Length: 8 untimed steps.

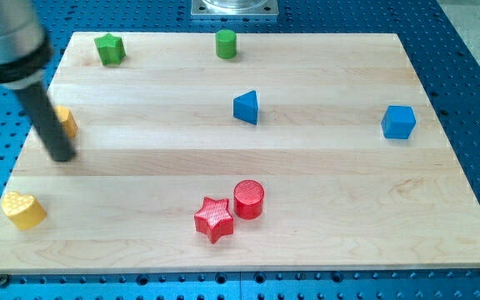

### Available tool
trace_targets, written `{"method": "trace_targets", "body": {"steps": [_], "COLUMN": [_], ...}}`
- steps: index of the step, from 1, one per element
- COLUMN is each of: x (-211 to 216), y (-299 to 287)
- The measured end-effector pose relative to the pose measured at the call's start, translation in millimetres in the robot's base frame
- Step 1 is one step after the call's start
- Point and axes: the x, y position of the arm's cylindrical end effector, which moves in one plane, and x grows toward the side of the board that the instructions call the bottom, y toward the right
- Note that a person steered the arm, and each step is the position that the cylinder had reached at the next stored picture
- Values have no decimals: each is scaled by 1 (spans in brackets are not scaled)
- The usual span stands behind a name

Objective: Place the yellow heart vertical to the yellow hexagon

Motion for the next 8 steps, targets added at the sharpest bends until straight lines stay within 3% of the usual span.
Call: {"method": "trace_targets", "body": {"steps": [1, 4, 5, 8], "x": [4, 79, 71, 84], "y": [-31, 0, 91, 66]}}
